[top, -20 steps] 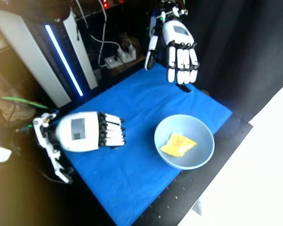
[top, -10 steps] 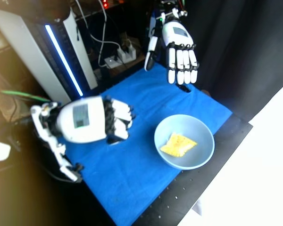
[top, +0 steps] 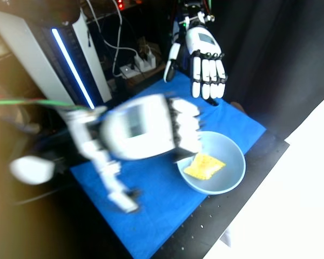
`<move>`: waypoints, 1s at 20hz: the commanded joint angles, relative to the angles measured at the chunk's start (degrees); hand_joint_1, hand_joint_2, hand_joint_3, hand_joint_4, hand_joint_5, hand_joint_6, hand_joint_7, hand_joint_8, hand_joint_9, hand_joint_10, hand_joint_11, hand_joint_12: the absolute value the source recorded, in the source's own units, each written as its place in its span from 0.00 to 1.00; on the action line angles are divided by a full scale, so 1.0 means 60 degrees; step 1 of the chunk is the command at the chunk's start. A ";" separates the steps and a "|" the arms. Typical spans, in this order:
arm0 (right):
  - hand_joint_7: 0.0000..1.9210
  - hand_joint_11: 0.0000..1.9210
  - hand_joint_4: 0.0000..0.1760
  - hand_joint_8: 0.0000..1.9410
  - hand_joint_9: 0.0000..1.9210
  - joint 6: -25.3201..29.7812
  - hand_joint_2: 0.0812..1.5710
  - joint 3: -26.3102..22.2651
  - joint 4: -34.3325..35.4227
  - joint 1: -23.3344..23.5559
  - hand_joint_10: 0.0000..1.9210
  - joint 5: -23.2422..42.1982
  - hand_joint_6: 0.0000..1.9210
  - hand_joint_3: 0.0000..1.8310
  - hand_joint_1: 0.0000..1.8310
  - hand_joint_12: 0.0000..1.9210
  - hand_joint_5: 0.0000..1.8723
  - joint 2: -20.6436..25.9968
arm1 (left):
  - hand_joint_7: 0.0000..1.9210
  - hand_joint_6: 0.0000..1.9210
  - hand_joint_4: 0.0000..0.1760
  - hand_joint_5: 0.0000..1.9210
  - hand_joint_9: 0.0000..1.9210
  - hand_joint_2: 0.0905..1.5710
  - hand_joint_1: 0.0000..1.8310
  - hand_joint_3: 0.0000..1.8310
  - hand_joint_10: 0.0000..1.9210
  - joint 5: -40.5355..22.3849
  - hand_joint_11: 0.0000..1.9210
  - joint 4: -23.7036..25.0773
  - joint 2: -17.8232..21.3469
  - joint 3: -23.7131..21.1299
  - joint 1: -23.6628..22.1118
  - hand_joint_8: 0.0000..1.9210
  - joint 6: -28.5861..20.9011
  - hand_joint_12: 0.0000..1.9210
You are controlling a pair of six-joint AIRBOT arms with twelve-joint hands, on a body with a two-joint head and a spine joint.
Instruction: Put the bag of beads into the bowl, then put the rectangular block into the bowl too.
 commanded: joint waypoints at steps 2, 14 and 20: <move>0.70 0.66 0.00 0.28 0.67 -0.0028 0.65 0.0553 0.0400 0.0332 0.64 0.0091 0.38 0.00 0.65 0.82 0.60 -0.0276 | 0.16 0.00 0.34 0.15 0.14 0.61 0.40 0.00 0.00 -0.1118 0.00 0.0073 -0.0099 0.0104 -0.0214 0.00 -0.0086 0.39; 0.00 0.00 1.00 0.00 0.00 -0.0028 0.47 0.1141 0.0099 0.0619 0.00 -0.0410 0.00 0.00 0.32 0.12 0.00 -0.0735 | 0.21 0.00 0.00 0.21 0.17 0.61 0.38 0.00 0.00 -0.1119 0.02 0.0245 -0.0309 0.0306 -0.0431 0.00 -0.0340 0.32; 0.00 0.01 1.00 0.00 0.00 -0.0028 0.45 -0.0544 0.1121 -0.0123 0.00 0.1576 0.00 0.00 0.35 0.00 0.00 0.1116 | 0.18 0.00 0.32 0.19 0.14 0.59 0.41 0.00 0.00 -0.1988 0.00 -0.0121 -0.0095 0.0075 -0.0189 0.00 -0.0342 0.30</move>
